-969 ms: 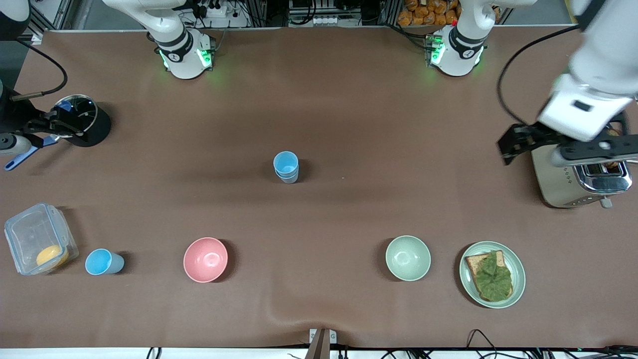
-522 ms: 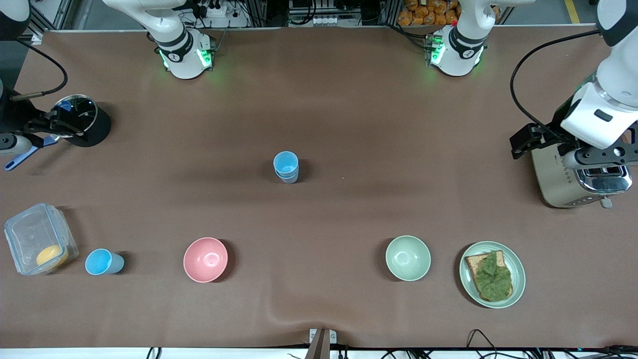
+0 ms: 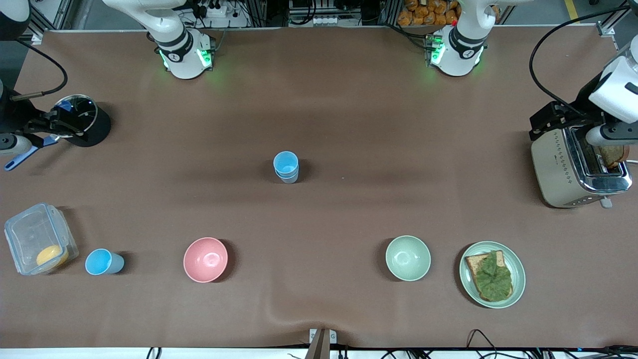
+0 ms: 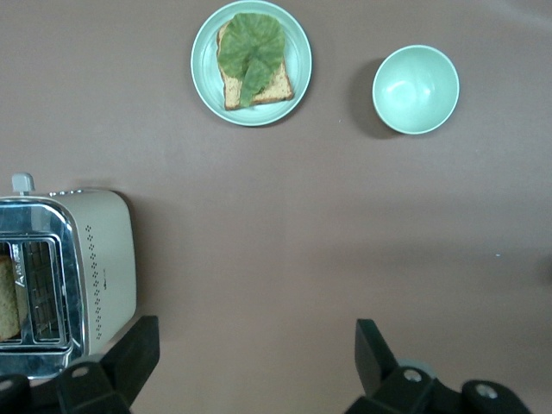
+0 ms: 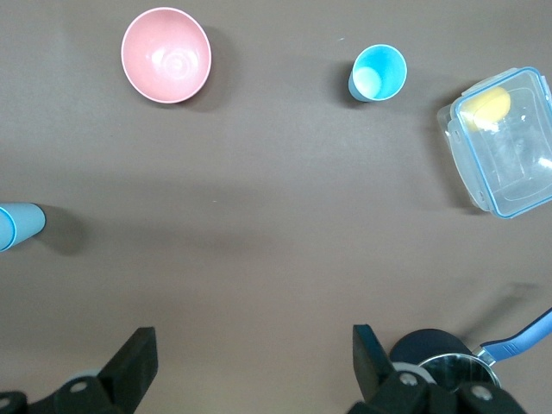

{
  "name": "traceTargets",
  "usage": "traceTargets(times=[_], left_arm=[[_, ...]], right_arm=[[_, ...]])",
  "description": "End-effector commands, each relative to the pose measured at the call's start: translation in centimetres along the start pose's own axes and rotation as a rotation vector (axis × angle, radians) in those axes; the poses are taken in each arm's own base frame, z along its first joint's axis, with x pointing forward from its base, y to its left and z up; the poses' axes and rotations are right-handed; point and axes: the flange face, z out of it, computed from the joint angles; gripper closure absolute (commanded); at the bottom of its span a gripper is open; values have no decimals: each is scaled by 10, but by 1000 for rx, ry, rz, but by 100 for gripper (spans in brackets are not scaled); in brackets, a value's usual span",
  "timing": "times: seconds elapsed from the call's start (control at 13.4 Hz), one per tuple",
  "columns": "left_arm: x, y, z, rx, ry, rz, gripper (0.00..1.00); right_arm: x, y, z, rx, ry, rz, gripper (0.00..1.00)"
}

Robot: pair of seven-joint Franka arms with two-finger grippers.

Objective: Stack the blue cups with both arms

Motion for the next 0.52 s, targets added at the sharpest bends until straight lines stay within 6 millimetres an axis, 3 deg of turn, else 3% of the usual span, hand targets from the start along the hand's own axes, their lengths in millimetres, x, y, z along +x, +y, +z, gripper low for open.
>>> traceTargets(times=[0.0,0.22,0.45], left_arm=[[-16,-3,-7,-34,-3,13,0],[-14,-9,-8,-34,2,0,0],[-9,15,-15,-31,19,32,0]], right_arm=[[-7,0,-2,-12,-4,-11,0],[-8,-1,-2,-11,-14,-11,0],[-8,0,-2,-11,-14,-9,0]])
